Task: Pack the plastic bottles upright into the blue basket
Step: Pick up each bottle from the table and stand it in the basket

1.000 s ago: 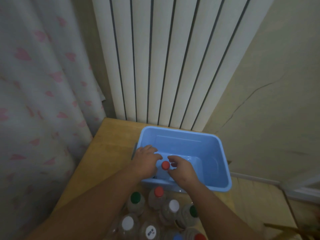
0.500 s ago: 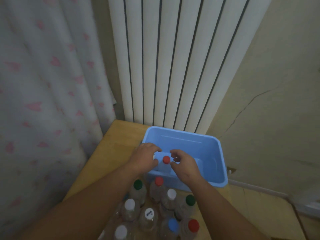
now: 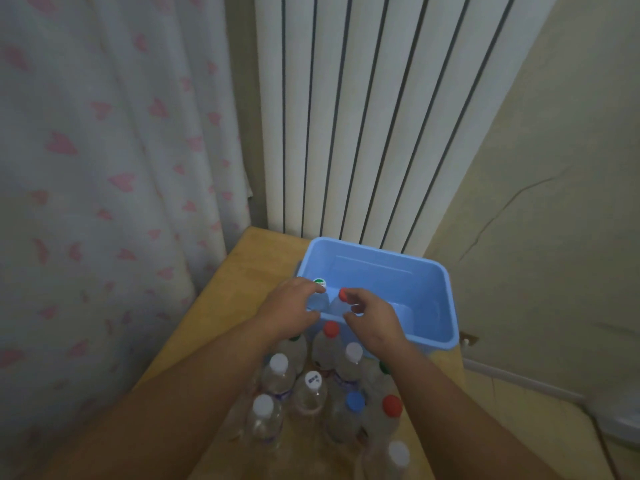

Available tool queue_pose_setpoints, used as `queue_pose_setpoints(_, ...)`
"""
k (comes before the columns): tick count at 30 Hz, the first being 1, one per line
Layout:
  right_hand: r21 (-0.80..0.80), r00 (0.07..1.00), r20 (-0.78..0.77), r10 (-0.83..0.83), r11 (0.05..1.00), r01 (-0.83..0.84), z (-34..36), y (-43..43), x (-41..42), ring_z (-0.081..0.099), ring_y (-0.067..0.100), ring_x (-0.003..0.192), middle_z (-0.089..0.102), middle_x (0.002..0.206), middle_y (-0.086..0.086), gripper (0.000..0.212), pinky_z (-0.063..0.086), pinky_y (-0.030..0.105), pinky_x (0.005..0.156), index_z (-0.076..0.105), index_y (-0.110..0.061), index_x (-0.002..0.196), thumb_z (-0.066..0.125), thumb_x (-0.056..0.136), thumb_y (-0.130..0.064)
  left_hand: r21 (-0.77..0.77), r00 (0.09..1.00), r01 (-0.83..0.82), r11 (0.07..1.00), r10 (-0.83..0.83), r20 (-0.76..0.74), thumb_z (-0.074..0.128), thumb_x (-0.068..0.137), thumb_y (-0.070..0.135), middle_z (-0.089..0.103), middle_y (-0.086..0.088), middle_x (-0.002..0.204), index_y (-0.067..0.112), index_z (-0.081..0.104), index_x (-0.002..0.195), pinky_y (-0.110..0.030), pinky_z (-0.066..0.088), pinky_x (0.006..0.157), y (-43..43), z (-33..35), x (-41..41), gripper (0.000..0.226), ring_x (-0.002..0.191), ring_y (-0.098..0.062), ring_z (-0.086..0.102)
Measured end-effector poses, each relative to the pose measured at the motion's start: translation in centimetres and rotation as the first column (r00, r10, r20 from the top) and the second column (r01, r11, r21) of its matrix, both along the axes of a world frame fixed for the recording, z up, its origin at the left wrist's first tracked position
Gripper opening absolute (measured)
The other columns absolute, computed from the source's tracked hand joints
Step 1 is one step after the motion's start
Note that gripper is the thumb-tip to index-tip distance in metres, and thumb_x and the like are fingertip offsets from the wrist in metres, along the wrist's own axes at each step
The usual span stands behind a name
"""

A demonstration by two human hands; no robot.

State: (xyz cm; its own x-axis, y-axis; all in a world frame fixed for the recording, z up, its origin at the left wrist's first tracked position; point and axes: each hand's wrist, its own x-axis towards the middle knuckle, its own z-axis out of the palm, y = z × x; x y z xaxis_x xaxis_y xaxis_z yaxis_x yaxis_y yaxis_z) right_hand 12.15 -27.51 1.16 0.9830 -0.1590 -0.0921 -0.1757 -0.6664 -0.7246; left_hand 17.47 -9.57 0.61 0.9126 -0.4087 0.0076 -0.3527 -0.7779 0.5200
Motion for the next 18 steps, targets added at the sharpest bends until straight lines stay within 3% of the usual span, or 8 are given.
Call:
queue_pose_setpoints(5,0.036,0.999,-0.006,-0.045,0.998,0.045,0.4,3.5,-0.9,0.061,0.014,0.095,0.064,0.107,-0.006,0.044,0.043,0.022,0.080,0.060,-0.023,0.118,0.066,0.078,-0.005,-0.058,1.000,0.004,0.998,-0.005,-0.023,0.069,0.081,0.024,0.056,0.002,0.135,0.028,0.060,0.128,-0.029,0.042,0.098,3.4,0.8,-0.4,0.048,0.122,-0.018,0.051)
queue_pose_setpoints(12,0.008,0.995,-0.056,-0.087,0.996,0.087,0.4,9.1,-3.0,0.057,0.009,0.093,0.062,0.112,-0.008,0.038,0.038,0.019,0.082,0.060,-0.023,0.123,0.061,0.086,-0.013,-0.051,0.996,0.068,0.996,-0.071,-0.051,0.068,0.082,0.025,0.059,0.000,0.131,0.025,0.062,0.127,-0.030,0.043,0.101,8.6,1.2,-1.6,0.045,0.122,-0.019,0.053)
queue_pose_setpoints(15,-0.010,0.992,-0.065,-0.110,0.994,0.109,0.0,10.7,-4.2,0.059,0.010,0.094,0.064,0.115,-0.006,0.037,0.042,0.021,0.082,0.062,-0.024,0.119,0.061,0.085,-0.012,-0.060,0.992,0.104,0.993,-0.108,-0.070,0.068,0.082,0.023,0.061,0.000,0.130,0.025,0.063,0.125,-0.030,0.044,0.100,10.0,1.1,-2.5,0.043,0.120,-0.018,0.054)
queue_pose_setpoints(18,-0.015,0.987,-0.075,-0.139,0.990,0.138,-0.1,11.9,-5.4,0.061,0.012,0.099,0.063,0.118,-0.003,0.036,0.051,0.033,0.090,0.062,-0.027,0.118,0.061,0.084,-0.014,-0.052,0.987,0.138,0.989,-0.142,-0.080,0.065,0.085,0.019,0.059,0.000,0.131,0.022,0.062,0.127,-0.032,0.044,0.101,11.0,0.9,-3.4,0.043,0.120,-0.017,0.054)
